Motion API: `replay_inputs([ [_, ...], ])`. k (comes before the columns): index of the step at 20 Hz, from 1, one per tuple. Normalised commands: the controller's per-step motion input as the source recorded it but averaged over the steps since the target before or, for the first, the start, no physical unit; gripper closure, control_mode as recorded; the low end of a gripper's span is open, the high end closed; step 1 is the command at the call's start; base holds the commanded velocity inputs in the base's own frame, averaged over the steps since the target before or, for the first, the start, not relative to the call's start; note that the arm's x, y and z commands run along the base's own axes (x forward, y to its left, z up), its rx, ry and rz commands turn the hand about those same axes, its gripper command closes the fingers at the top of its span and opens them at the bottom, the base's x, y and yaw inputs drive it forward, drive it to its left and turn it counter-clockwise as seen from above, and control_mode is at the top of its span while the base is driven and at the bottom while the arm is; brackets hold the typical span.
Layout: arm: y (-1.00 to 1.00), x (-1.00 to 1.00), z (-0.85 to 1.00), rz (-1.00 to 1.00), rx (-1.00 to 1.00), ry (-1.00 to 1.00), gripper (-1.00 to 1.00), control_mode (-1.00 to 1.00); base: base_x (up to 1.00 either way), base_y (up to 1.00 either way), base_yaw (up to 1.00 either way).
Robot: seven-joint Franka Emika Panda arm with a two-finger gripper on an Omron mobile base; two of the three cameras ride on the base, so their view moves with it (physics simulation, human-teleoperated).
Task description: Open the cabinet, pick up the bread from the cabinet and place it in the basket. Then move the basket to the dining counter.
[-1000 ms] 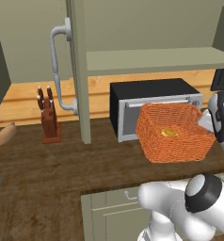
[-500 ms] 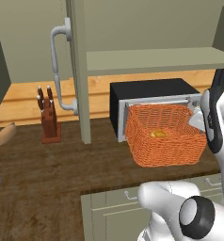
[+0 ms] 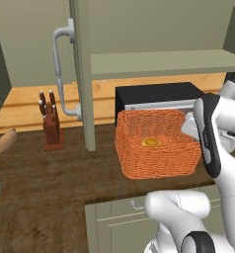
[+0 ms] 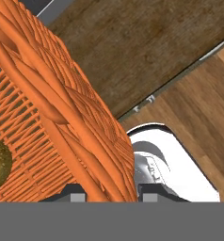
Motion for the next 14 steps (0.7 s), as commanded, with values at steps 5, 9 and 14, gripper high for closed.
replay_inputs([
  [5,0.46,0.0,0.06,0.0,-0.05,0.0,1.0,-1.0,0.0,0.0,0.0],
  [9,0.05,0.0,0.0,0.0,-0.07,0.0,1.0,-1.0,0.0,0.0,0.0],
  [14,0.0,0.0,0.0,0.0,0.0,-0.01,1.0,-1.0,0.0,0.0,0.0],
])
